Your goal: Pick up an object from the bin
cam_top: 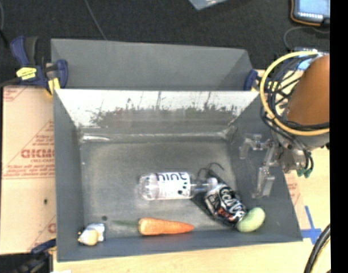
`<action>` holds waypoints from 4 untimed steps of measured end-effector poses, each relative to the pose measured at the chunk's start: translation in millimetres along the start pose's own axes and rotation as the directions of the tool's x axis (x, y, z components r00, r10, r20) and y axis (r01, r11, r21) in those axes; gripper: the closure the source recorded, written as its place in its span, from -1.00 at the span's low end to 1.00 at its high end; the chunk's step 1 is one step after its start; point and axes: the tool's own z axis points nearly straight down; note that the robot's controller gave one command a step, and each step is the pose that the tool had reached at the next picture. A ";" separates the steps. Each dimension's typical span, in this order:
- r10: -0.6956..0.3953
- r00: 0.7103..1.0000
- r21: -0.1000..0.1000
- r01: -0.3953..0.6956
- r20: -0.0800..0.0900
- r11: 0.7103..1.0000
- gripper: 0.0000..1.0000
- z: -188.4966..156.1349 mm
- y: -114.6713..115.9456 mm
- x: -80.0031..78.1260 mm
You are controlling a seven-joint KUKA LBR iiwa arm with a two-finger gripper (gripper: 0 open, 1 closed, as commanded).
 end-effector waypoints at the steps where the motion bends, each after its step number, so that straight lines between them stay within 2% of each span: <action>1: -0.004 1.000 0.002 0.004 0.008 1.000 -1.00 -4.4 0.5 -1.6; 2: 0.034 0.999 0.001 -0.034 0.013 0.999 -1.00 53.5 22.3 -3.3; 3: 0.145 0.989 0.000 -0.145 0.009 0.989 -1.00 84.4 57.0 -2.2; 4: 0.068 0.998 0.002 -0.068 0.015 0.998 -1.00 118.9 91.0 -16.4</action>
Offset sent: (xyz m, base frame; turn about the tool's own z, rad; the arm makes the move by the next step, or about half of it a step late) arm 0.0022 0.0673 -0.1749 0.1095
